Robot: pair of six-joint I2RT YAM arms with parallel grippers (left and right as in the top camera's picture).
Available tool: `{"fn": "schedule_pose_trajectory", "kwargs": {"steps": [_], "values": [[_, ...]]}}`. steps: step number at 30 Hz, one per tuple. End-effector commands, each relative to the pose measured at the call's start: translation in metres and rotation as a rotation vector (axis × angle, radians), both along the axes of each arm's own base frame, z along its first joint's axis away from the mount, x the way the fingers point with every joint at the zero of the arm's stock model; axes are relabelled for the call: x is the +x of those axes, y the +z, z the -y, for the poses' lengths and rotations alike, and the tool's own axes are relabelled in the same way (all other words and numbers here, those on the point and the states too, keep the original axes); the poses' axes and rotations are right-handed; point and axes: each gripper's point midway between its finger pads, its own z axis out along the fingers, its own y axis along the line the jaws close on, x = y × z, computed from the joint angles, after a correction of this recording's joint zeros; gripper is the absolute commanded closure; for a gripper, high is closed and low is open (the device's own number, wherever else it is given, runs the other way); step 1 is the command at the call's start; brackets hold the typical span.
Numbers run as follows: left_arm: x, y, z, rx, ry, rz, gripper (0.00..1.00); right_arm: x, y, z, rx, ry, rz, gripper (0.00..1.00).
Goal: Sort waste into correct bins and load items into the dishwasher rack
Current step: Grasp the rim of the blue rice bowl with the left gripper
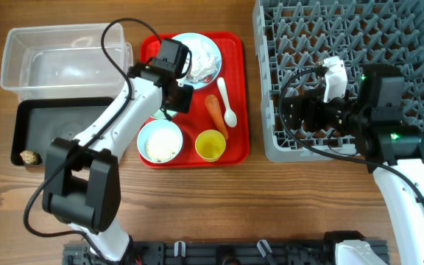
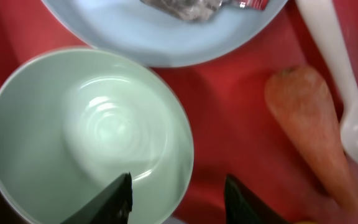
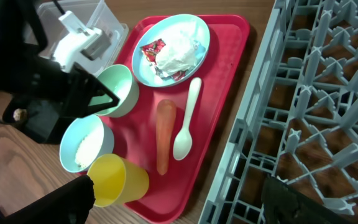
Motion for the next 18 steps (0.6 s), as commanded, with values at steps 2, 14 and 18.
{"fn": "schedule_pose_trajectory", "kwargs": {"steps": [2, 14, 18], "values": [[-0.007, 0.059, 0.002, -0.093, 0.168, 0.008, 0.54, 0.003, 0.006, 0.0, -0.002, -0.008, 0.012, 0.12], [-0.06, 0.009, -0.004, -0.103, 0.416, -0.182, 0.5, 0.004, 0.006, 0.0, 0.002, -0.012, 0.008, 0.12], [-0.062, -0.007, -0.004, -0.11, 0.415, -0.179, 0.48, 0.005, 0.007, 0.0, 0.0, -0.01, 0.017, 0.11]]}}
